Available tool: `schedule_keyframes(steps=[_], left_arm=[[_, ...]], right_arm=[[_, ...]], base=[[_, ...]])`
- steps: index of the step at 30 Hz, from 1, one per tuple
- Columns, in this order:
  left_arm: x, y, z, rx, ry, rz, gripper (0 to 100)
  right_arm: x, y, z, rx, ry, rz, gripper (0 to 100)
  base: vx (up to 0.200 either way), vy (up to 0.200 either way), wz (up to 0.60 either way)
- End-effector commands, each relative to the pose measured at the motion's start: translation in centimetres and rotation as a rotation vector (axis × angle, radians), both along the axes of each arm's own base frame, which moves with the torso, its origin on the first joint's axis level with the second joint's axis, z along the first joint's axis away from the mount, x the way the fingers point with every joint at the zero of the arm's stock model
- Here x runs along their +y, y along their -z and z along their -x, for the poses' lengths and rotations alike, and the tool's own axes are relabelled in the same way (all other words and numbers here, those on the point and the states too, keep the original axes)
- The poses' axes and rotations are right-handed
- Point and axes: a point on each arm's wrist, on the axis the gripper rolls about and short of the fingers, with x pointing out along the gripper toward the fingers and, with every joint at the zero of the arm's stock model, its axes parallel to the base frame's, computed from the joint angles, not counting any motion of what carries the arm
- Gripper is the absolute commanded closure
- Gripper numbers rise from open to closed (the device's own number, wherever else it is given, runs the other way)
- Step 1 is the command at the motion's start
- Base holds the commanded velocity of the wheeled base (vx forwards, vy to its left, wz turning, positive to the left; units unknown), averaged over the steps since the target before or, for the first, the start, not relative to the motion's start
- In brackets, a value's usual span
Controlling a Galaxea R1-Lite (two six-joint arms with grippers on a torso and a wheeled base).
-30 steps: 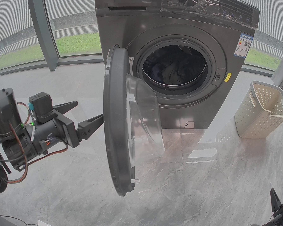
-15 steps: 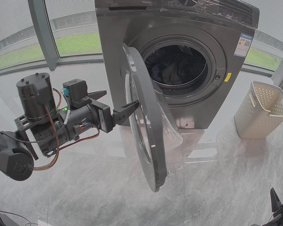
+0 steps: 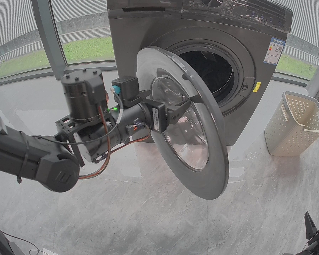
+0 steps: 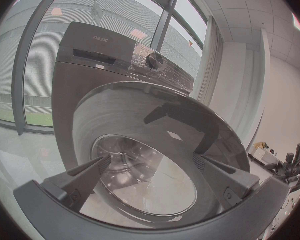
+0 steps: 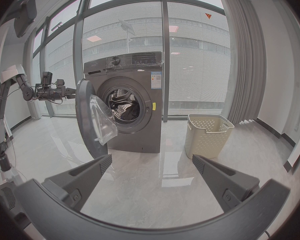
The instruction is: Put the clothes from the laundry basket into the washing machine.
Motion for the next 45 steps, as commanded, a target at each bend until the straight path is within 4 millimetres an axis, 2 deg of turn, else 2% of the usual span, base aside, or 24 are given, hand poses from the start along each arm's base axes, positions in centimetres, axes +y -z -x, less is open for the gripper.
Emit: schedule_keyframes(steps=[1, 3, 5, 10, 13, 14, 20, 23, 26, 27, 30, 31, 32, 34, 35, 37, 41, 45], left_arm=[[-2.2, 1.1, -2.2, 0.019, 0.011, 0.02, 0], [-2.5, 1.1, -2.6, 0.017, 0.011, 0.027, 0], [-3.8, 0.7, -4.2, -0.005, 0.012, 0.065, 0], [-5.7, 0.6, -6.7, -0.035, -0.014, 0.11, 0], [-5.7, 0.6, -6.7, -0.035, -0.014, 0.11, 0], [-6.5, 0.7, -8.2, -0.039, -0.067, 0.151, 0], [-6.2, 1.6, -7.5, 0.004, -0.072, 0.137, 0], [-3.7, 0.2, -4.6, 0.02, -0.075, 0.117, 0], [-1.1, 0.3, -1.3, 0.061, -0.062, 0.072, 0], [0.9, 0.4, 1.4, 0.08, -0.049, 0.051, 0], [5.2, 1.1, 6.9, 0.109, -0.038, 0.018, 0], [6.0, 1.2, 8.0, 0.109, -0.036, 0.014, 0], [8.1, 1.5, 10.5, 0.097, -0.038, 0.008, 0], [8.3, 1.5, 10.7, 0.094, -0.039, 0.009, 0], [11.7, 2.2, 14.5, 0.052, -0.062, -0.003, 0], [13.8, 2.7, 16.4, 0.016, -0.098, -0.006, 0], [17.7, 5.0, 19.1, -0.002, -0.264, -0.073, 0], [19.9, 6.9, 21.6, 0.003, -0.401, -0.088, 0]], right_arm=[[0.0, 0.5, -0.1, 0.009, 0.0, 0.001, 0], [0.0, 0.5, -0.1, 0.009, 0.0, 0.001, 0], [0.0, 0.5, -0.1, 0.009, 0.0, -0.001, 0], [0.0, 0.5, -0.1, 0.009, 0.0, -0.001, 0], [0.0, 0.5, -0.1, 0.009, 0.0, -0.001, 0], [0.0, 0.5, -0.1, 0.009, 0.0, -0.001, 0], [0.0, 0.5, -0.1, 0.009, 0.0, -0.012, 0], [0.0, 0.5, -0.1, 0.009, 0.0, -0.013, 0], [0.0, 0.5, -0.1, 0.009, 0.0, -0.012, 0], [0.0, 0.5, -0.1, 0.009, -0.002, -0.01, 0], [0.0, 0.5, -0.1, 0.009, -0.002, -0.008, 0], [0.0, 0.5, -0.1, 0.009, -0.002, -0.005, 0], [0.0, 0.5, -0.1, 0.007, -0.002, -0.001, 0], [0.0, 0.5, -0.1, 0.009, 0.0, 0.001, 0], [0.0, 0.5, -0.1, 0.009, -0.002, 0.002, 0], [0.0, 0.5, -0.1, 0.012, -0.002, 0.004, 0], [0.0, 0.5, 0.0, 0.009, -0.006, 0.019, 0], [0.0, 0.5, 0.0, 0.003, -0.011, 0.038, 0]], base=[[0.0, 0.0, 0.0], [0.0, 0.0, 0.0], [0.0, 0.0, 0.0], [0.0, 0.0, 0.0], [0.0, 0.0, 0.0], [0.0, 0.0, 0.0], [0.0, 0.0, 0.0], [0.0, 0.0, 0.0], [0.0, 0.0, 0.0], [0.0, 0.0, 0.0], [0.0, 0.0, 0.0], [0.0, 0.0, 0.0], [0.0, 0.0, 0.0], [0.0, 0.0, 0.0], [0.0, 0.0, 0.0], [0.0, 0.0, 0.0], [0.0, 0.0, 0.0], [0.0, 0.0, 0.0]])
